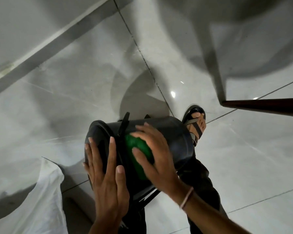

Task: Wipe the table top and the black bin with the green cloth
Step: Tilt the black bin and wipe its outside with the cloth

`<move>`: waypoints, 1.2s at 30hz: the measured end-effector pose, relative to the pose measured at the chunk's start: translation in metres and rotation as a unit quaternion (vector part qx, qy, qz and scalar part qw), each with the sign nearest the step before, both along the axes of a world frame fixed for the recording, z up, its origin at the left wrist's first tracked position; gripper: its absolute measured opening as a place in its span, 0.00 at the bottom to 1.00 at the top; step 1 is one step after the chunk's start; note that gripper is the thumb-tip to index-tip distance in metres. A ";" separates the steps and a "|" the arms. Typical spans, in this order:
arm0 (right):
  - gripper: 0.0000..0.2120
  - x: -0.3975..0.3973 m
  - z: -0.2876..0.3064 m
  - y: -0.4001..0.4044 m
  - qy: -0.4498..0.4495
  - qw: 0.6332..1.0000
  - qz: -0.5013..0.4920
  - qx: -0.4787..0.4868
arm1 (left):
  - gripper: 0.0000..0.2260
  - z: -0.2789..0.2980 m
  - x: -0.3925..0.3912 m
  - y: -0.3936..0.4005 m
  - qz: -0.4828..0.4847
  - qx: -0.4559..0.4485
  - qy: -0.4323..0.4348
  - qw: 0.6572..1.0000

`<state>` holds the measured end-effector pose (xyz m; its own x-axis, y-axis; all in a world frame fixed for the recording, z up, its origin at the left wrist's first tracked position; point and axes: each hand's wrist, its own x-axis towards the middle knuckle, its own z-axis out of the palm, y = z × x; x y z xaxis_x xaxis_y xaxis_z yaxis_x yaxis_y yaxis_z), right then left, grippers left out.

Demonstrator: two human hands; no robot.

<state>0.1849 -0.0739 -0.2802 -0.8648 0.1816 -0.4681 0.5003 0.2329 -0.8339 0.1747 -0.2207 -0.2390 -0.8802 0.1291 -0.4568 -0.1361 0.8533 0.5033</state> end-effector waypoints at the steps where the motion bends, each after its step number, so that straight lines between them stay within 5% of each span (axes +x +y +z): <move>1: 0.15 0.017 0.005 -0.002 0.007 1.000 0.001 -0.002 | 0.25 0.000 0.001 0.000 -0.004 0.000 0.002 1.000; 6: 0.12 0.018 -0.088 0.085 -0.224 0.969 -0.100 0.022 | 0.25 0.001 0.009 0.003 -0.028 -0.003 0.009 1.000; 9: 0.11 -0.022 -0.130 0.107 -0.314 0.949 -0.022 -0.010 | 0.26 0.001 0.010 0.003 -0.052 -0.019 0.021 0.998; 12: 0.14 -0.048 -0.098 0.065 -0.219 0.973 0.067 -0.005 | 0.27 0.001 0.010 0.003 -0.100 -0.027 0.053 0.993; 17: 0.24 0.019 0.005 0.017 -0.009 0.999 0.036 0.013 | 0.26 0.002 0.002 0.008 -0.165 -0.001 0.098 0.981; 22: 0.25 0.077 -0.026 0.033 -0.089 0.992 -0.086 0.019 | 0.21 -0.001 -0.018 0.020 -0.286 0.075 0.164 0.941; 26: 0.19 0.059 -0.086 0.076 -0.185 0.946 -0.265 -0.024 | 0.20 -0.007 -0.037 0.048 -0.334 0.115 0.216 0.910; 29: 0.22 0.057 -0.125 0.117 -0.270 0.917 -0.290 -0.038 | 0.22 -0.010 -0.049 0.075 -0.422 0.115 0.234 0.868; 33: 0.05 0.027 -0.121 0.155 -0.178 0.865 -0.431 -0.188 | 0.25 -0.014 -0.077 0.091 -0.501 0.087 0.234 0.829; 36: 0.14 -0.013 -0.069 0.167 -0.124 0.771 -0.480 -0.399 | 0.28 -0.011 -0.098 0.086 -0.497 0.056 0.244 0.831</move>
<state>0.1720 0.0928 -0.3493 -0.3774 0.2506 -0.8915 0.2897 -0.8824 -0.3707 0.0770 -0.1346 -0.2499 -0.3911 0.9203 -0.0131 0.8511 0.3670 0.3754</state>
